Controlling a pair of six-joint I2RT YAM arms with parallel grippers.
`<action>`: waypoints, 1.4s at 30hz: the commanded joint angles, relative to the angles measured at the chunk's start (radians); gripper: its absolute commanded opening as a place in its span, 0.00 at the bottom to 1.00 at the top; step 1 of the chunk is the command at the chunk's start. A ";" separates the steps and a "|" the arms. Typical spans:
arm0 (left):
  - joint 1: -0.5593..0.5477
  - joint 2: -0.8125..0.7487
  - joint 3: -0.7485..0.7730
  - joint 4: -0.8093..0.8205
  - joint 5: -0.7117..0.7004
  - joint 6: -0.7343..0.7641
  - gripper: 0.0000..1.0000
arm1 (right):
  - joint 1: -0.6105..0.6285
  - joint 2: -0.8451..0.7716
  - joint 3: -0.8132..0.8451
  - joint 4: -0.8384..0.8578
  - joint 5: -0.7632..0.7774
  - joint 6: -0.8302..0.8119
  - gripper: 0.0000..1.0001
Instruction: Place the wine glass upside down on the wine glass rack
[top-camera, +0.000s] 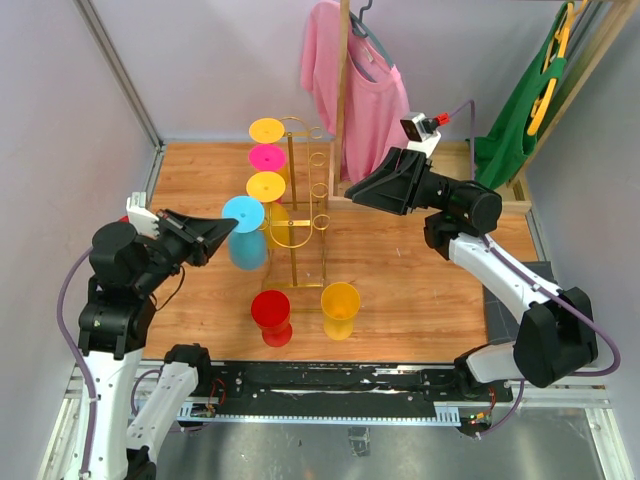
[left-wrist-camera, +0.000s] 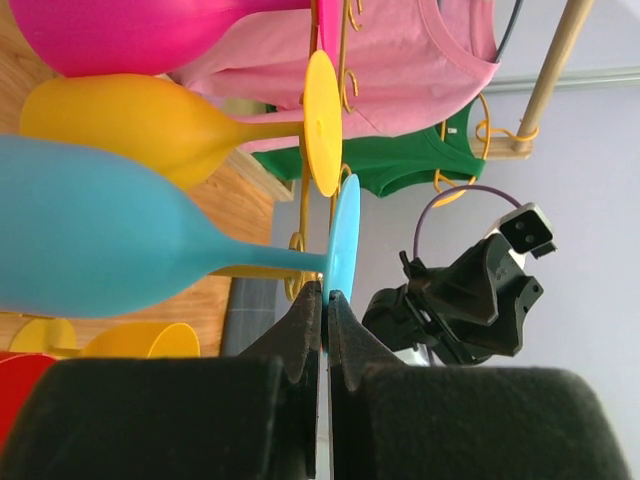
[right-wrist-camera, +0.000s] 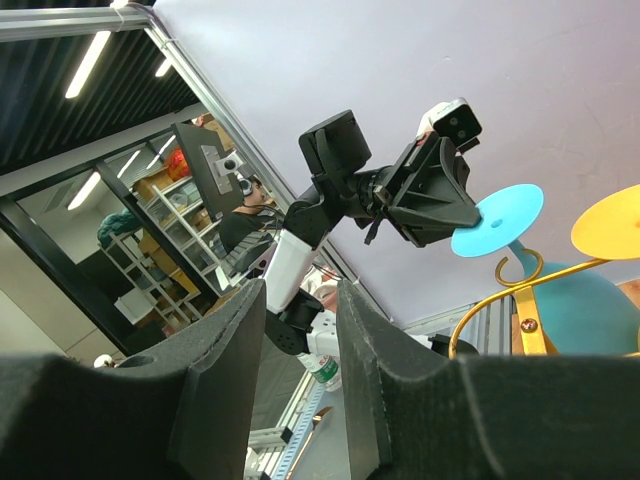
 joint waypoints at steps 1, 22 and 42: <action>-0.003 0.012 0.013 0.041 0.051 0.025 0.00 | -0.024 -0.002 -0.011 0.043 0.007 -0.012 0.36; -0.003 0.056 0.001 0.069 0.195 0.109 0.00 | -0.024 0.032 -0.014 0.055 0.008 -0.001 0.36; -0.013 0.067 -0.071 0.069 0.265 0.152 0.02 | -0.024 0.030 -0.037 0.074 0.005 -0.013 0.35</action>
